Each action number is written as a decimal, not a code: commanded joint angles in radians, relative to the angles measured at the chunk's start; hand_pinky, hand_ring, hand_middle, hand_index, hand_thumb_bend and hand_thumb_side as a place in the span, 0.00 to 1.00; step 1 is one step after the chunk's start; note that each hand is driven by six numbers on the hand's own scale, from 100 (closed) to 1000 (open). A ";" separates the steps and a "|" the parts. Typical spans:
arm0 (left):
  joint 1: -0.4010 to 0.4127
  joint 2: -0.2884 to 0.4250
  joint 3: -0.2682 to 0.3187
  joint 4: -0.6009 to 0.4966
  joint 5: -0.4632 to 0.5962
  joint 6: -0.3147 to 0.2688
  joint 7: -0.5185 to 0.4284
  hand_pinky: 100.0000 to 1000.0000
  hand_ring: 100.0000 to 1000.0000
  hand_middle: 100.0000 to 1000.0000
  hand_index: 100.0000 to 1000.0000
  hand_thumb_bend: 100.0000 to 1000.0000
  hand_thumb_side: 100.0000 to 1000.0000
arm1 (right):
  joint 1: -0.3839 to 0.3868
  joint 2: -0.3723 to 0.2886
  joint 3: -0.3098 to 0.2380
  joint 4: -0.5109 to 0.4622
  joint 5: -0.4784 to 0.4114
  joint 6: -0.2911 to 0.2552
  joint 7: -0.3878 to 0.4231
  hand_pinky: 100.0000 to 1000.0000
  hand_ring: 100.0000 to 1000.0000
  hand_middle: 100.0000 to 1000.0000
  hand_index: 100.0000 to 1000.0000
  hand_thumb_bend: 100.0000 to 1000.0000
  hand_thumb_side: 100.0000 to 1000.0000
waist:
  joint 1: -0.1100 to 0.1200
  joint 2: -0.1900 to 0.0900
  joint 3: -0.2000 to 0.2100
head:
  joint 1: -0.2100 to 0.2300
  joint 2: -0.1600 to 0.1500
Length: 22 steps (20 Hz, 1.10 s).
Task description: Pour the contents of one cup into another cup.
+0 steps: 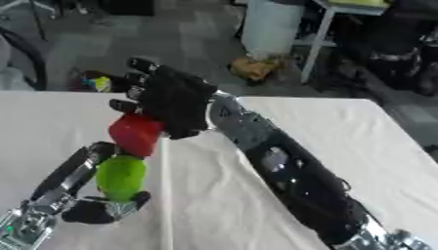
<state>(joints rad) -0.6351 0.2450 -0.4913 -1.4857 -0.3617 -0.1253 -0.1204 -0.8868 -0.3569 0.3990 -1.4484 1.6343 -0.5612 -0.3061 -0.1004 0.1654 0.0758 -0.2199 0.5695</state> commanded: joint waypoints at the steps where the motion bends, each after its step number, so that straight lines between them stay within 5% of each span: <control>1: -0.015 -0.002 0.017 -0.003 -0.010 -0.005 0.012 0.40 0.09 0.25 0.69 0.00 0.15 | -0.008 -0.028 -0.021 -0.010 -0.025 0.008 0.006 0.71 0.49 1.00 0.74 0.00 0.23 | 0.008 -0.019 -0.003 | 0.005 -0.008; 14: 0.010 0.008 0.060 0.086 -0.079 -0.047 0.110 0.47 0.14 0.29 0.71 0.12 0.19 | 0.012 -0.042 -0.033 -0.041 -0.096 0.021 0.028 0.70 0.49 0.98 0.71 0.00 0.24 | 0.014 -0.016 -0.010 | 0.005 -0.010; 22: 0.045 0.036 0.101 0.180 -0.184 -0.077 0.233 0.51 0.18 0.33 0.73 0.18 0.18 | 0.010 -0.030 -0.038 -0.040 -0.127 0.027 0.045 0.70 0.50 0.40 0.70 0.00 0.24 | 0.017 -0.017 -0.009 | 0.002 -0.010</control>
<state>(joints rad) -0.5777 0.2650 -0.4073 -1.3048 -0.5294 -0.1977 0.0883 -0.8610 -0.3744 0.3760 -1.4740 1.5193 -0.5358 -0.2646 -0.0892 0.1655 0.0680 -0.2143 0.5689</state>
